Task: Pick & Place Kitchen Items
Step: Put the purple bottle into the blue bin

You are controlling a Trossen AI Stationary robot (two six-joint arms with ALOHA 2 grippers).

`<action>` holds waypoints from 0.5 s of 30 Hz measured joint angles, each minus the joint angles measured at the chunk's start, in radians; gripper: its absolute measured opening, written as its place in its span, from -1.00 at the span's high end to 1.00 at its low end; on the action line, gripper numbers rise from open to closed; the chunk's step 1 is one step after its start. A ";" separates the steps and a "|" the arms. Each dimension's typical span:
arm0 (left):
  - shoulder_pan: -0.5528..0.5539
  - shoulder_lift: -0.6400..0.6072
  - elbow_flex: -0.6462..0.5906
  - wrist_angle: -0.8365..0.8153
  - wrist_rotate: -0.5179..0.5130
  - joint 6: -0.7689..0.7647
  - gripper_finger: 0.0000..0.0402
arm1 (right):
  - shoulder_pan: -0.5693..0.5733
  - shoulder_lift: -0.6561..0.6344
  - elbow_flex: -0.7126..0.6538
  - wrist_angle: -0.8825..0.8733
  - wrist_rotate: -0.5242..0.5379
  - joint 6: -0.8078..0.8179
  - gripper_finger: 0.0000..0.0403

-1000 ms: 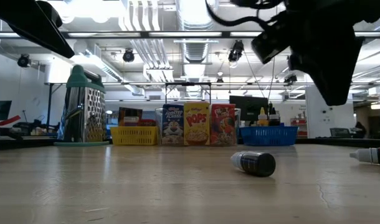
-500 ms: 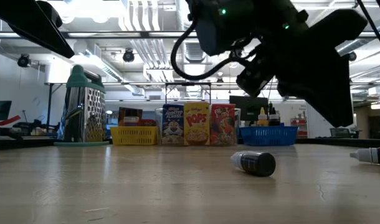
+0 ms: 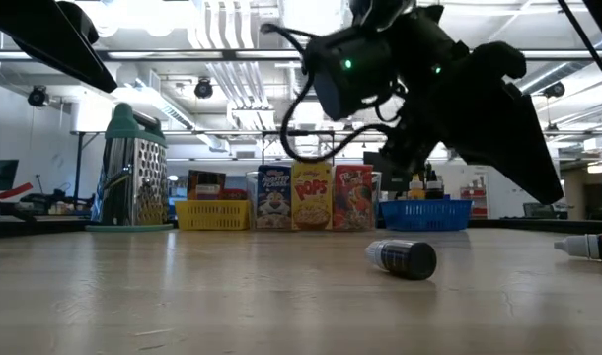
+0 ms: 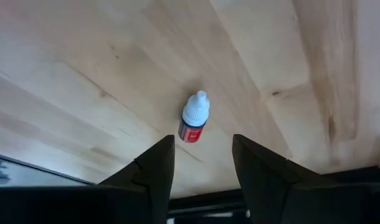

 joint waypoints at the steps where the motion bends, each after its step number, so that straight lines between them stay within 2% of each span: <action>1: 0.000 0.000 0.000 0.000 0.000 0.000 0.03 | -0.003 0.000 -0.008 0.000 -0.011 0.006 0.21; 6: 0.000 0.000 0.000 0.000 0.000 0.000 0.03 | -0.013 0.000 -0.040 0.027 -0.025 0.042 0.20; 15: 0.000 0.000 0.000 0.000 -0.001 0.000 0.03 | -0.032 0.000 -0.120 0.138 -0.048 0.064 0.30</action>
